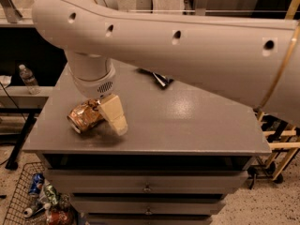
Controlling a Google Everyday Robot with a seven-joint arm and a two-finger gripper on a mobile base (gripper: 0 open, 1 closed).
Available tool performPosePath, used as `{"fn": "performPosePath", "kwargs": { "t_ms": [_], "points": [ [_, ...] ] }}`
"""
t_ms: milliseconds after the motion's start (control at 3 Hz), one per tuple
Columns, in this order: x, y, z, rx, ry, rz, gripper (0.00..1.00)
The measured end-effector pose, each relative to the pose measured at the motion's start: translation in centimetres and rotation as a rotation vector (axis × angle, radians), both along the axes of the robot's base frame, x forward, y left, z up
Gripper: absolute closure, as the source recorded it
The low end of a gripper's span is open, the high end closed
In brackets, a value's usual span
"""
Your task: Knock orange can over
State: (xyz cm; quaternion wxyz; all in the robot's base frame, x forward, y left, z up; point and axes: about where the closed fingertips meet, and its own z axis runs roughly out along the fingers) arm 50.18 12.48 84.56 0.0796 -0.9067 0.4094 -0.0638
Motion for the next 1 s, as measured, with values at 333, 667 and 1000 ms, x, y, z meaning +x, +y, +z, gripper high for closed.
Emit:
{"fn": "performPosePath", "kwargs": {
  "t_ms": [333, 667, 1000],
  "points": [
    [0.0, -4.8, 1.1, 0.024, -0.008, -0.092, 0.00],
    [-0.4, -10.9, 0.6, 0.088, 0.017, -0.212, 0.00],
    [-0.7, -17.2, -2.0, 0.185, 0.072, -0.349, 0.00]
  ]
}}
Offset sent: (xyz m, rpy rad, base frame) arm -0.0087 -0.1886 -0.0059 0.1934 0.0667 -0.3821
